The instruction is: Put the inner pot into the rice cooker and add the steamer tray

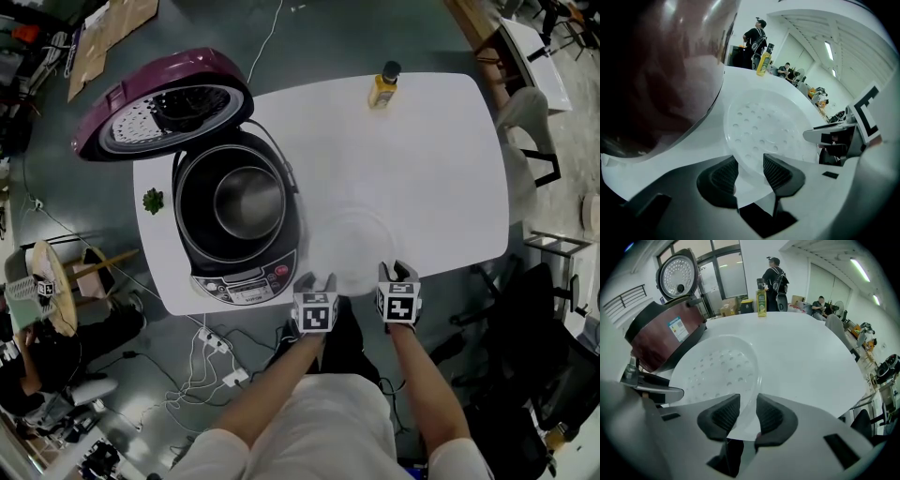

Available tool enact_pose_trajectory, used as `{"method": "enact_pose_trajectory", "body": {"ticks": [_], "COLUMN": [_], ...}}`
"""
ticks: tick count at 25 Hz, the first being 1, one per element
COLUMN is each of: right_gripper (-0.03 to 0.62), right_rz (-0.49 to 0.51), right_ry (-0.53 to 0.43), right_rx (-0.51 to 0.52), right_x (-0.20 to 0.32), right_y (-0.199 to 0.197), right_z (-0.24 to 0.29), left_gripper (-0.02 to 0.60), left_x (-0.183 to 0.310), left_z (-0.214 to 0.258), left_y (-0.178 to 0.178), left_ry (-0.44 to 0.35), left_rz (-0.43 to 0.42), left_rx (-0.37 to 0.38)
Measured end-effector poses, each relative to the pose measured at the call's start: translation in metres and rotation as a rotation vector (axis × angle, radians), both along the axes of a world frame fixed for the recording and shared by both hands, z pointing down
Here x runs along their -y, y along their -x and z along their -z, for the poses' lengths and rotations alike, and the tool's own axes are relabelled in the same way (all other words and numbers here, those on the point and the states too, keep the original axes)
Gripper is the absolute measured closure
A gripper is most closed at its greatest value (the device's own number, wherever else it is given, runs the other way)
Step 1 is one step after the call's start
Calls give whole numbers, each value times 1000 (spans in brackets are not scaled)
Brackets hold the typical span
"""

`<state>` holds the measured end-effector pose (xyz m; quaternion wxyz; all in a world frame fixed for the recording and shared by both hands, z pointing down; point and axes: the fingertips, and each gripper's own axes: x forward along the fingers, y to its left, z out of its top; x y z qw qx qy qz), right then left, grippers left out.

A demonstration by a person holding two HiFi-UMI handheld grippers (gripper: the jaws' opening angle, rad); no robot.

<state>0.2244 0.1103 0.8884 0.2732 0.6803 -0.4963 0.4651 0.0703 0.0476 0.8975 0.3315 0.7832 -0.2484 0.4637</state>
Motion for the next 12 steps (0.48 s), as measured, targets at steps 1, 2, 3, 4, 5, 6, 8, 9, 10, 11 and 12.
{"method": "enact_pose_trajectory", "body": {"ticks": [1,2,3,4,5,6,8,9,10,11,12], "right_gripper": [475,476,476,477,477,477,477,479,479,479,479], "right_rz": [-6,-11,-16,-21,-26,-32,-47,-57,-66,-77,-87], "right_ry": [-4,-8,-12,-16,-19,-23,-30,-34,-38,-43,-47], "right_rx": [-2,-6,-10,-15,-19,-24,-35,-40,-46,-51,-57], "right_x": [0,-1,-2,-4,-6,-8,-11,-13,-15,-17,-18], "right_y": [1,1,1,2,2,3,3,3,2,1,0], "right_z": [2,4,6,9,12,15,21,25,28,32,36], "left_gripper": [399,399,399,399,400,402,405,407,408,410,410], "left_x": [0,-1,-2,-3,-4,-4,-5,-5,-5,-5,-5], "left_z": [1,2,4,7,9,11,17,19,22,26,29], "left_y": [1,2,2,2,2,3,2,1,0,-2,-4], "left_ry": [-3,-7,-11,-13,-15,-16,-20,-23,-28,-32,-35], "left_rz": [-2,-7,-13,-20,-25,-29,-37,-43,-49,-57,-65], "left_rx": [-2,-4,-7,-11,-15,-19,-30,-36,-42,-49,-56]}}
